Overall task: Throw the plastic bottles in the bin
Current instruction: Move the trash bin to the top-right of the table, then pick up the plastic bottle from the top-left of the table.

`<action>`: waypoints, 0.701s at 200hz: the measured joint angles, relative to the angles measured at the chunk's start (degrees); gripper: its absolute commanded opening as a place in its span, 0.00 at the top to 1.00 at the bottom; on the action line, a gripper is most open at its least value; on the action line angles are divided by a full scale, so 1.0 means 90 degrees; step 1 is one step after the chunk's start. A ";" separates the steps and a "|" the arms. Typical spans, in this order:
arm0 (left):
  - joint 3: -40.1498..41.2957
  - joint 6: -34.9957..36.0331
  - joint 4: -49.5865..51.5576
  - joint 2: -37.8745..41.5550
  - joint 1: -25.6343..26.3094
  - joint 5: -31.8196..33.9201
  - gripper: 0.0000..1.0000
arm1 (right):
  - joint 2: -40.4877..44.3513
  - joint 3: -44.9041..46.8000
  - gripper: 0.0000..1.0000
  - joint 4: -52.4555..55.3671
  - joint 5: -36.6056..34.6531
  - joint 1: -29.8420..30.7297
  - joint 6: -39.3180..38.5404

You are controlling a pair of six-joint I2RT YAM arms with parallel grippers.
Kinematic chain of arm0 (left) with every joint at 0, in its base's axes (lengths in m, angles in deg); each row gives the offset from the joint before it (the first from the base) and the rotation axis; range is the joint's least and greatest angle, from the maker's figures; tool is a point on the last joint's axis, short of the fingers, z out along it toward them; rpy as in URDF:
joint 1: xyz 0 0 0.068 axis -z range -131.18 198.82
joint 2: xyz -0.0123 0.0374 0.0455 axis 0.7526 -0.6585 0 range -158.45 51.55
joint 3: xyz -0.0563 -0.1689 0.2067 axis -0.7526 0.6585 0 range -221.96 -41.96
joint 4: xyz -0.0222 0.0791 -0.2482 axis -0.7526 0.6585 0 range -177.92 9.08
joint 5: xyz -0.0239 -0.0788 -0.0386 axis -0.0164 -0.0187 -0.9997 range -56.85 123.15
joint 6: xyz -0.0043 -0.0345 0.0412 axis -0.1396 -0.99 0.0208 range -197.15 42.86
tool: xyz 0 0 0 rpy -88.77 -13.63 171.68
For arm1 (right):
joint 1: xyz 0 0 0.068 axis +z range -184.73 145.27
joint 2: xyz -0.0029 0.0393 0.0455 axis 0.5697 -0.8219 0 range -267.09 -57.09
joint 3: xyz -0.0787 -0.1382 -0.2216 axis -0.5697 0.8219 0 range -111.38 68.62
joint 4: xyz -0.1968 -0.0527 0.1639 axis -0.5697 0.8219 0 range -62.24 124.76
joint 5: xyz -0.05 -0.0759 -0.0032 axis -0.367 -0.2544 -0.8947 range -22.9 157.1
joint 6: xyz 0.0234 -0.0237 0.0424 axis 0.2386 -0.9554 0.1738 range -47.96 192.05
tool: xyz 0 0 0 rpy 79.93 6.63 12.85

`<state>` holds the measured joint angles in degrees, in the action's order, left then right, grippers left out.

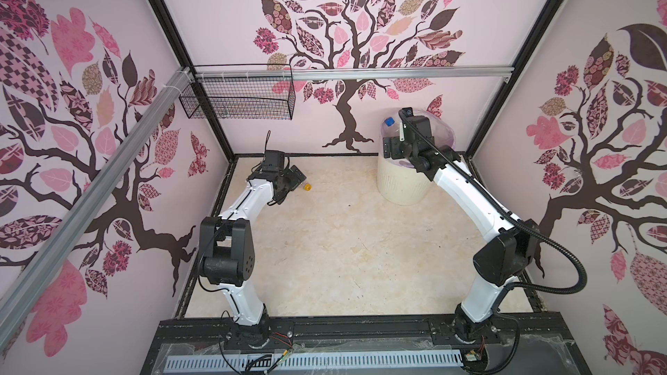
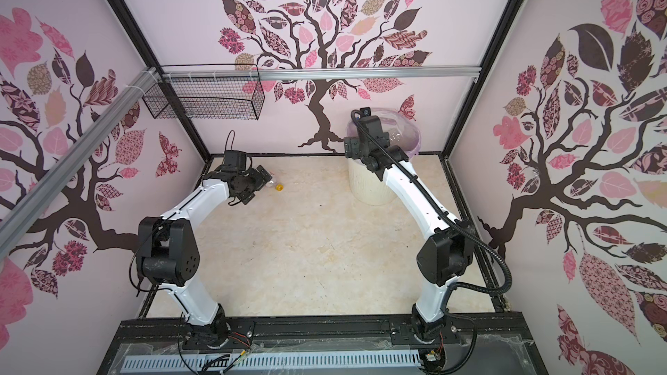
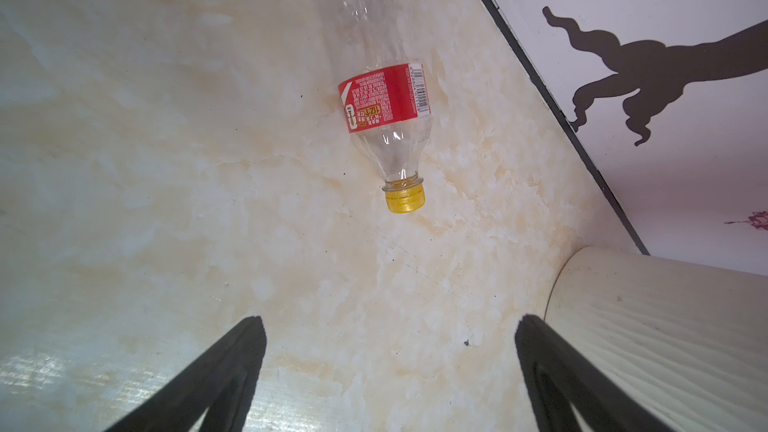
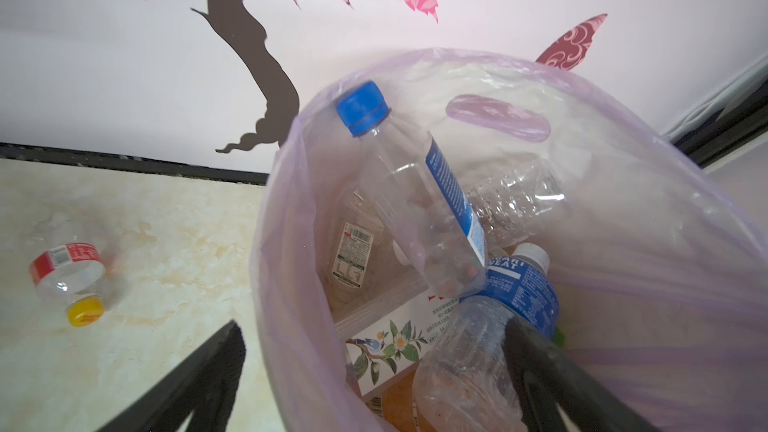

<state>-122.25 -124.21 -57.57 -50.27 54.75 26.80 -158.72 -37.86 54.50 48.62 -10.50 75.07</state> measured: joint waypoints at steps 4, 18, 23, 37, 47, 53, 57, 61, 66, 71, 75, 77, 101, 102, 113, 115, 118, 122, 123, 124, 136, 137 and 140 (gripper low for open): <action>0.0007 0.0017 -0.0002 0.0005 0.0000 0.0005 0.02 | 0.0015 -0.0027 0.00 -0.0012 0.0032 0.0019 0.0000; 0.0024 0.0070 0.0034 0.0034 0.0000 0.0036 0.02 | 0.0107 -0.0085 0.01 -0.0044 0.0121 0.0148 -0.0012; 0.0024 0.0075 0.0049 0.0036 -0.0002 0.0056 0.02 | 0.0151 -0.0109 0.00 -0.0049 0.0155 0.0231 -0.0024; 0.0024 0.0075 0.0058 0.0036 -0.0027 0.0100 0.02 | 0.0262 -0.0216 0.00 -0.0049 0.0216 0.0534 -0.0100; 0.0024 0.0070 0.0083 0.0036 -0.0036 0.0129 0.02 | 0.0323 -0.0313 0.00 -0.0090 0.0284 0.0811 -0.0165; 0.0024 0.0066 0.0087 0.0036 -0.0039 0.0151 0.02 | 0.0355 -0.0352 0.00 -0.0136 0.0357 0.0969 -0.0182; 0.0024 0.0061 0.0090 0.0032 -0.0046 0.0175 0.02 | 0.0381 -0.0364 0.00 -0.0180 0.0418 0.1066 -0.0185; 0.0024 0.0058 0.0087 0.0024 -0.0049 0.0187 0.02 | 0.0408 -0.0367 0.00 -0.0214 0.0478 0.1163 -0.0189; 0.0024 0.0049 0.0085 0.0005 -0.0049 0.0202 0.02 | 0.0432 -0.0367 0.01 -0.0248 0.0580 0.1285 -0.0177; 0.0024 0.0039 0.0083 -0.0022 -0.0049 0.0226 0.02 | 0.0444 -0.0367 0.00 -0.0291 0.0697 0.1394 -0.0155; 0.0024 0.0032 0.0080 -0.0049 -0.0049 0.0245 0.02 | 0.0449 -0.0364 0.00 -0.0316 0.0770 0.1443 -0.0141; 0.0022 0.0022 0.0083 -0.0073 -0.0051 0.0253 0.02 | 0.0449 -0.0359 0.00 -0.0338 0.0811 0.1469 -0.0124; 0.0010 -0.0095 0.0083 -0.0386 -0.0070 0.0362 0.02 | 0.0442 -0.0063 0.00 -0.0571 0.1154 0.1520 0.0070; 0.0010 -0.0104 0.0080 -0.0413 -0.0073 0.0369 0.02 | 0.0440 -0.0049 0.00 -0.0576 0.1163 0.1518 0.0078; 0.0005 -0.0192 0.0080 -0.0607 -0.0080 0.0398 0.03 | 0.0415 0.0146 0.01 -0.0644 0.1287 0.1508 0.0170; 0.0005 -0.0219 0.0078 -0.0648 -0.0087 0.0401 0.04 | 0.0408 0.0182 0.01 -0.0648 0.1309 0.1508 0.0185; -0.0002 -0.0260 0.0075 -0.0707 -0.0095 0.0403 0.04 | 0.0389 0.0236 0.00 -0.0665 0.1355 0.1508 0.0221; -0.0010 -0.0284 0.0075 -0.0767 -0.0102 0.0410 0.04 | 0.0367 0.0289 0.00 -0.0663 0.1392 0.1508 0.0257; -0.0012 -0.0306 0.0073 -0.0792 -0.0107 0.0413 0.04 | 0.0362 0.0299 0.00 -0.0663 0.1401 0.1508 0.0262; -0.0015 -0.0316 0.0070 -0.0804 -0.0107 0.0413 0.04 | 0.0352 0.0313 0.00 -0.0668 0.1421 0.1508 0.0267; -0.0051 -0.0427 0.0044 -0.1005 -0.0153 0.0413 0.05 | 0.0272 0.0461 0.00 -0.0726 0.1530 0.1503 0.0359; -0.0056 -0.0444 0.0041 -0.1032 -0.0158 0.0413 0.05 | 0.0267 0.0481 0.00 -0.0733 0.1540 0.1506 0.0369; -0.0070 -0.0461 0.0041 -0.1069 -0.0168 0.0415 0.05 | 0.0255 0.0520 0.00 -0.0746 0.1569 0.1506 0.0386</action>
<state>-122.88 -128.37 -57.20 -59.89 53.24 30.53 -156.42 -33.18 47.79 62.74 3.05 78.55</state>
